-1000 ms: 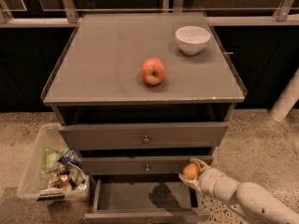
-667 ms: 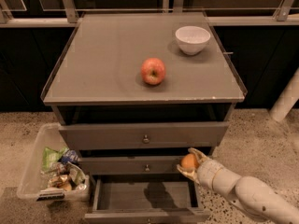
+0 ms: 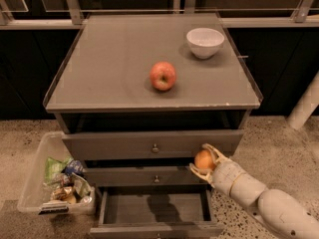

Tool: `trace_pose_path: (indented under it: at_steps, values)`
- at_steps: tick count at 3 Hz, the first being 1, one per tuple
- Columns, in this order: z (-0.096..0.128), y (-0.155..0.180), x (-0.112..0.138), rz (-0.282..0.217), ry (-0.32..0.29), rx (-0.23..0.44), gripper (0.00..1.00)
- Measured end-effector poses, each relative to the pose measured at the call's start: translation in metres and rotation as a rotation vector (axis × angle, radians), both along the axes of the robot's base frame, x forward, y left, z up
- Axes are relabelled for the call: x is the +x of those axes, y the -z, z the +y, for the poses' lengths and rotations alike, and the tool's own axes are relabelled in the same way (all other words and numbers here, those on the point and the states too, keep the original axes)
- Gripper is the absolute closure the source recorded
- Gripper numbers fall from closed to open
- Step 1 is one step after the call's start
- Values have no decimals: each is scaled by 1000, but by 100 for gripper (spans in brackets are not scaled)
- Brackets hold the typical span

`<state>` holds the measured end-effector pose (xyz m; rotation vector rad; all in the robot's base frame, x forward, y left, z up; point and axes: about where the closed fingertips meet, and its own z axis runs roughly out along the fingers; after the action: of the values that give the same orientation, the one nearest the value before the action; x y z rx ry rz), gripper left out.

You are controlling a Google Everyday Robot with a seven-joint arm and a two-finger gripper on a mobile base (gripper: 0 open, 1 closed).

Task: Pick orange from bottom drawer and place on counter

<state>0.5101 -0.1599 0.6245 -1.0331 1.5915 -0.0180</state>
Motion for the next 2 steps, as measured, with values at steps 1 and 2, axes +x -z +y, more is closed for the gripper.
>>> trace_pose_path:
  at_steps: [1, 2]
  values:
    - [0, -7, 0, -13, 3, 4, 100]
    - [-3, -23, -1, -43, 2, -17, 100]
